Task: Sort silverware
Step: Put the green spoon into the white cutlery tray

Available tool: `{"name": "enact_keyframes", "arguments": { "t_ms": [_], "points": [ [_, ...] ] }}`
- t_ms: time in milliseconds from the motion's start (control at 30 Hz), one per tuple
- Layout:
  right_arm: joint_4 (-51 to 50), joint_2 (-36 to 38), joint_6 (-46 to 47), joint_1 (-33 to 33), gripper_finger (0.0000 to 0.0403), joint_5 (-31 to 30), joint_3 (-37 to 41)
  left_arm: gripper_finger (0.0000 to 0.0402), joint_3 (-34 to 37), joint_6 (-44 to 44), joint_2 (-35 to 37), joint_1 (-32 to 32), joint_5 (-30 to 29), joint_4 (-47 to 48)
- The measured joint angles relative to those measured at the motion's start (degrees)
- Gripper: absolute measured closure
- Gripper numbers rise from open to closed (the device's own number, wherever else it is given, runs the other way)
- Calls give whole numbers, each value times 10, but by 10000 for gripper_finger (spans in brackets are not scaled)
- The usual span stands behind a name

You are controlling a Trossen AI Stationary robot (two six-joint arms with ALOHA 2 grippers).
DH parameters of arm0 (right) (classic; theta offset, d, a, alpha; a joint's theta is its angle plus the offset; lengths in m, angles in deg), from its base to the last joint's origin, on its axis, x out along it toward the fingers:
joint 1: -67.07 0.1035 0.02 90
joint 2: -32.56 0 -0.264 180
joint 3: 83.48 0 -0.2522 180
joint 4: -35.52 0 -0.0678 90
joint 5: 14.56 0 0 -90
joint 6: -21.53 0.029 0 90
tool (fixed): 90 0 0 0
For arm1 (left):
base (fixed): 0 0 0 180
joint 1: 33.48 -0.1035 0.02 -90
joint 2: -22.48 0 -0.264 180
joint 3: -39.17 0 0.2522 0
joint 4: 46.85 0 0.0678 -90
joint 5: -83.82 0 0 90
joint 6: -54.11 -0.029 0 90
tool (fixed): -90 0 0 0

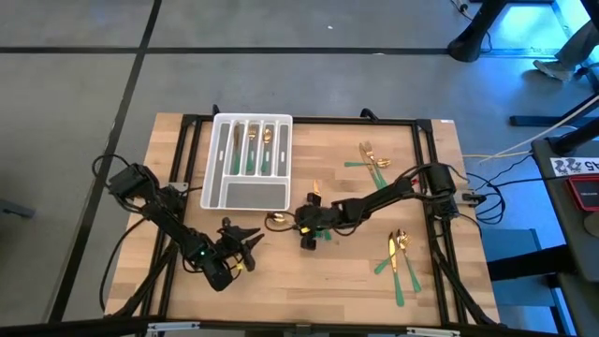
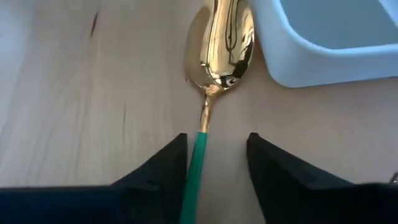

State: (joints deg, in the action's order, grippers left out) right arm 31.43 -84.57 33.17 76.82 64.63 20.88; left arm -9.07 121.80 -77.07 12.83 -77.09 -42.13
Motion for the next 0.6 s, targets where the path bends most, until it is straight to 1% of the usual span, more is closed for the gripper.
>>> {"name": "enact_keyframes", "arguments": {
  "t_ms": [100,200,233,300,367,467,533,600],
  "points": [
    [-7,-6,1,-5,310,27,-1,315,0,-3,0,-4,28,-7],
    [-7,-10,15,-9,378,46,8,315,0,29,0,-17,59,-7],
    [-6,-10,21,-8,387,50,12,315,0,37,0,-21,71,-6],
    [-4,-9,31,-5,384,53,17,315,0,29,0,-27,103,-9],
    [-3,-5,32,5,379,46,21,316,0,1,0,-29,139,-16],
    [-4,7,24,21,389,28,23,321,0,-53,0,-27,181,-45],
    [-22,22,16,32,394,9,24,328,0,-89,0,-24,191,-71],
    [-60,47,15,44,393,-21,28,336,0,-122,0,-23,192,-96]
  ]
}}
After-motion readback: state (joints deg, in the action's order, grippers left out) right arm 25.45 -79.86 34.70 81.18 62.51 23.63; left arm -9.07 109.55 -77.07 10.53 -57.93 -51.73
